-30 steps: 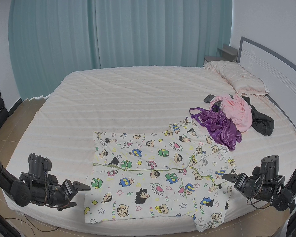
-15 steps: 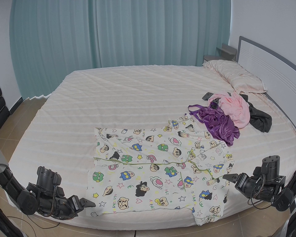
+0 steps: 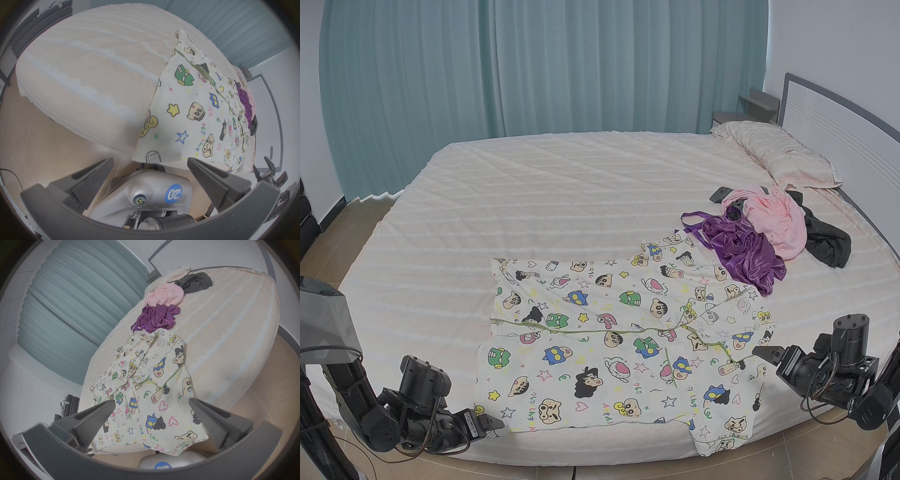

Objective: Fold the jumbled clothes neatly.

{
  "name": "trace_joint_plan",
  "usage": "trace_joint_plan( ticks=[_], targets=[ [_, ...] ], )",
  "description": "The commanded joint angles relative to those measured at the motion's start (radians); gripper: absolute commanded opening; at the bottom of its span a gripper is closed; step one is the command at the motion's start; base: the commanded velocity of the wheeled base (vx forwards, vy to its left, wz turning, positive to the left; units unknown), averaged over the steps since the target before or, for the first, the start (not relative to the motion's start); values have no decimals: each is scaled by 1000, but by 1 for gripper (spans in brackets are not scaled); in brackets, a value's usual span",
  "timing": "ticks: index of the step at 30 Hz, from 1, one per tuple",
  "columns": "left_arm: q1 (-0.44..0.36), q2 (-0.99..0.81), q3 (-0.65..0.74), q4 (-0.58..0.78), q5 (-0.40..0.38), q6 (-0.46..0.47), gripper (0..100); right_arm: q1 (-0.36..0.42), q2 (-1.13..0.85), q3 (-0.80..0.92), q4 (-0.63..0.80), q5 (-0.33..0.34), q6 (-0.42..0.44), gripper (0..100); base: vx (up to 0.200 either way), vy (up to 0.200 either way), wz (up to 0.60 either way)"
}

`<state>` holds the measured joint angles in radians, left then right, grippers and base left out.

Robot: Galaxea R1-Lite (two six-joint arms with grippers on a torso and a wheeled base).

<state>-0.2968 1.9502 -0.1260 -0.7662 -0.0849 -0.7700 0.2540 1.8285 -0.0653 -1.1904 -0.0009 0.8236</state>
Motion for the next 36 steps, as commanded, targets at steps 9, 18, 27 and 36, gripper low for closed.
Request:
trace_joint_plan(
  ticks=[9, 18, 27, 36],
  targets=[
    [-97, 182, 12, -219, 116, -63, 100, 8, 12, 16, -11, -2, -1, 100, 0, 0, 0],
    [-97, 193, 34, -266, 114, -66, 100, 10, 8, 16, -11, -7, -4, 100, 0, 0, 0],
    [-91, 187, 35, -288, 113, -112, 0, 31, 15, 27, -11, -45, -3, 100, 0, 0, 0],
    [-79, 177, 80, -361, 119, -132, 0, 36, 17, 33, -11, -45, -1, 100, 0, 0, 0]
  ],
)
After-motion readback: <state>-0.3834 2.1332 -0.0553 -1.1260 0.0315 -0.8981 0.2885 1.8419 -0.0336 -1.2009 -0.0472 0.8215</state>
